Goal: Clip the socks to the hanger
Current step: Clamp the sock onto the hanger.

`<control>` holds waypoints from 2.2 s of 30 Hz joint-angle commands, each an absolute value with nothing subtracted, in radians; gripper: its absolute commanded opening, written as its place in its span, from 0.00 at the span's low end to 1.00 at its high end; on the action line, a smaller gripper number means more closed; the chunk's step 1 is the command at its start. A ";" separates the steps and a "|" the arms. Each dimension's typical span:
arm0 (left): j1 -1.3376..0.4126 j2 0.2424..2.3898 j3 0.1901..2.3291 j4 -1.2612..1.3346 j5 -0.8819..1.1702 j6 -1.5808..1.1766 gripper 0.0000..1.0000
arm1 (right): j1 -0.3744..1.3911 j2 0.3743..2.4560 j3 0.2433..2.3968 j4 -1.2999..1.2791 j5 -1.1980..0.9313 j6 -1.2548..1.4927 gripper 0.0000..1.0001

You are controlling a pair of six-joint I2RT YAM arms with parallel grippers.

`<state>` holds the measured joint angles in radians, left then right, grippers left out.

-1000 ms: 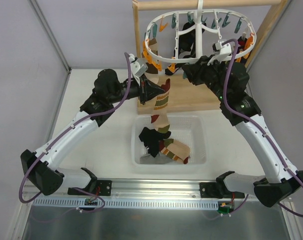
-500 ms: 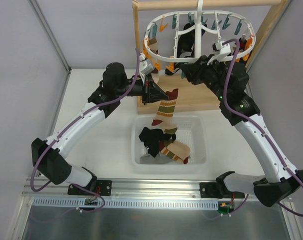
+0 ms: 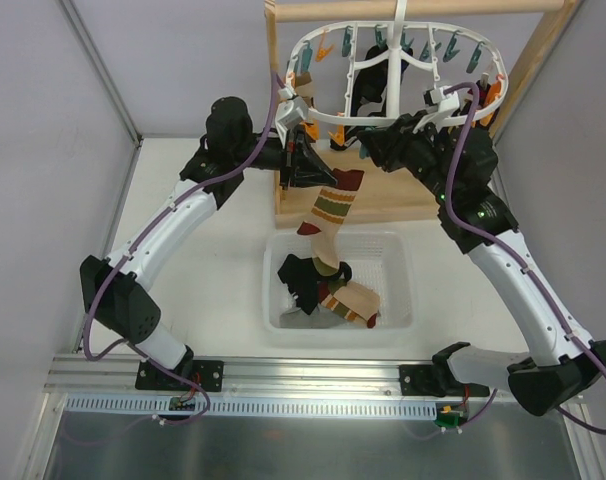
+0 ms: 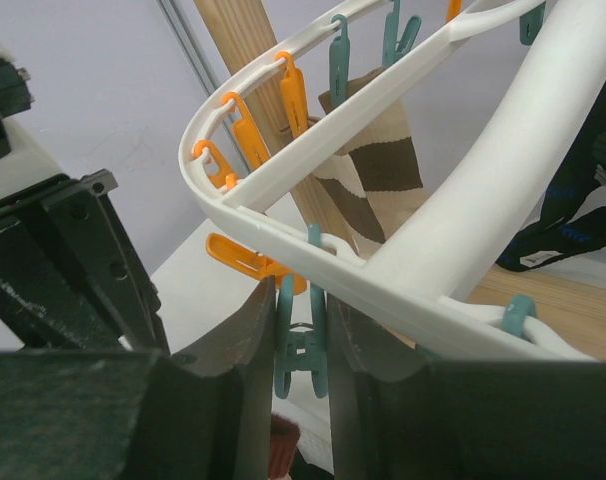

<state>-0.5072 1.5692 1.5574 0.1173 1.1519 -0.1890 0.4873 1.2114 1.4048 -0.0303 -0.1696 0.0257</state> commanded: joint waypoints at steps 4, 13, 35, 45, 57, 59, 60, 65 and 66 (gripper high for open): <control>-0.485 1.632 1.683 0.155 1.164 -0.212 0.00 | 0.495 1.161 1.376 -0.041 -0.261 0.037 0.01; -0.486 1.651 1.721 0.156 1.065 -0.250 0.00 | 0.495 1.155 1.364 -0.052 -0.215 0.067 0.01; -0.635 1.479 1.520 0.141 0.519 -0.104 0.00 | 0.494 1.224 1.453 -0.129 0.087 0.169 0.01; -0.784 1.517 1.560 0.066 0.134 0.044 0.00 | 0.495 1.221 1.454 -0.146 0.129 0.163 0.01; -0.882 1.575 1.588 0.061 -0.109 0.077 0.00 | 0.494 1.230 1.456 -0.170 0.163 0.147 0.01; -0.893 1.583 1.601 0.061 -0.141 0.080 0.00 | 0.495 1.232 1.454 -0.172 0.170 0.144 0.01; -0.896 1.586 1.605 0.061 -0.146 0.083 0.00 | 0.495 1.233 1.454 -0.173 0.173 0.144 0.01; -0.913 1.591 1.612 0.063 -0.133 0.086 0.00 | 0.494 1.246 1.466 -0.184 0.199 0.137 0.01; -0.919 1.594 1.612 0.061 -0.133 0.087 0.00 | 0.495 1.253 1.468 -0.187 0.199 0.135 0.01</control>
